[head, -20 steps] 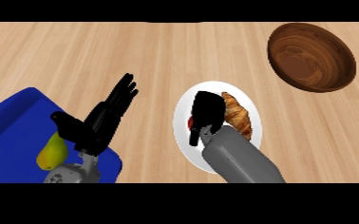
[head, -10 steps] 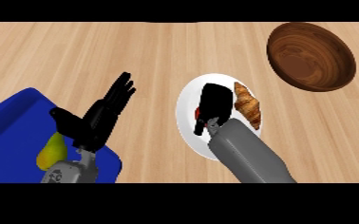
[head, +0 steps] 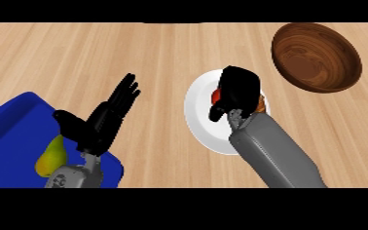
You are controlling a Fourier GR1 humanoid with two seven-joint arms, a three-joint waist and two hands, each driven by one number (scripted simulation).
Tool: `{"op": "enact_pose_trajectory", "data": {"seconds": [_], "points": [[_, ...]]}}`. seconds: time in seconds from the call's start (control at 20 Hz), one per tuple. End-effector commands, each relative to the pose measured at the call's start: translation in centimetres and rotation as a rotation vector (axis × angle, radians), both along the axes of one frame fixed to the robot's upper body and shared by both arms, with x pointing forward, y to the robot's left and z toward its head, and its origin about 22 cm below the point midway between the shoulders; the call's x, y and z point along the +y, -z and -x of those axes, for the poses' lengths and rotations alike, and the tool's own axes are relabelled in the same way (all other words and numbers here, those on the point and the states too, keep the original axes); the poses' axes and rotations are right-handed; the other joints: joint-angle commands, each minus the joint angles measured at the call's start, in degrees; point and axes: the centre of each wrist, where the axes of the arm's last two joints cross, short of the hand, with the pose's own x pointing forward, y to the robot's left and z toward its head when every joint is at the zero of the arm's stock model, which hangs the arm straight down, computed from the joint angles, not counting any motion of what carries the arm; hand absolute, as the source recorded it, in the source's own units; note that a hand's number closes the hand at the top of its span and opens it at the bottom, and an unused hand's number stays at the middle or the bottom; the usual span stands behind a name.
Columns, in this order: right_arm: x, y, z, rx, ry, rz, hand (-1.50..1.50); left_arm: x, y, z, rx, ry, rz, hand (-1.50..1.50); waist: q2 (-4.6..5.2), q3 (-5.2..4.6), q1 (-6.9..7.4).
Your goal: Pick the tomato from the plate and place it in the bowl
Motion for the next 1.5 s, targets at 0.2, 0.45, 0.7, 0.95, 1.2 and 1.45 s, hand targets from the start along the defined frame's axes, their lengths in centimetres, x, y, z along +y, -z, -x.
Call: {"op": "enact_pose_trajectory", "data": {"seconds": [0.2,0.45,0.7,0.95,1.2,1.45], "points": [[0.5,-10.5,2.7,-0.253,0.103,0.045,1.5,-0.1,0.0,-0.5,0.016,-0.014,0.01,0.0,-0.39,-0.05,-0.91],[-1.3,-14.3,2.7,-0.31,0.145,0.06,1.5,-0.4,0.6,-0.4,-0.013,-0.014,-0.006,0.0,-0.1,-0.05,-0.62],[-2.6,-16.1,1.7,-0.37,0.187,0.036,1.5,2.4,0.8,-0.2,-0.005,-0.008,-0.007,0.0,0.11,-0.03,0.05],[-5.5,-16.9,-2.0,-0.409,0.224,0.011,1.5,0.1,0.2,0.1,-0.001,0.012,-0.004,0.0,0.33,-0.01,0.82],[-11.2,-16.5,-3.9,-0.439,0.243,-0.033,1.5,-0.9,0.0,-0.2,-0.019,0.022,-0.002,0.0,0.38,0.03,0.74],[-15.4,-13.8,-7.2,-0.442,0.278,-0.026,1.5,-0.5,-0.4,0.1,-0.007,0.021,-0.016,0.0,0.51,0.04,1.25]]}}
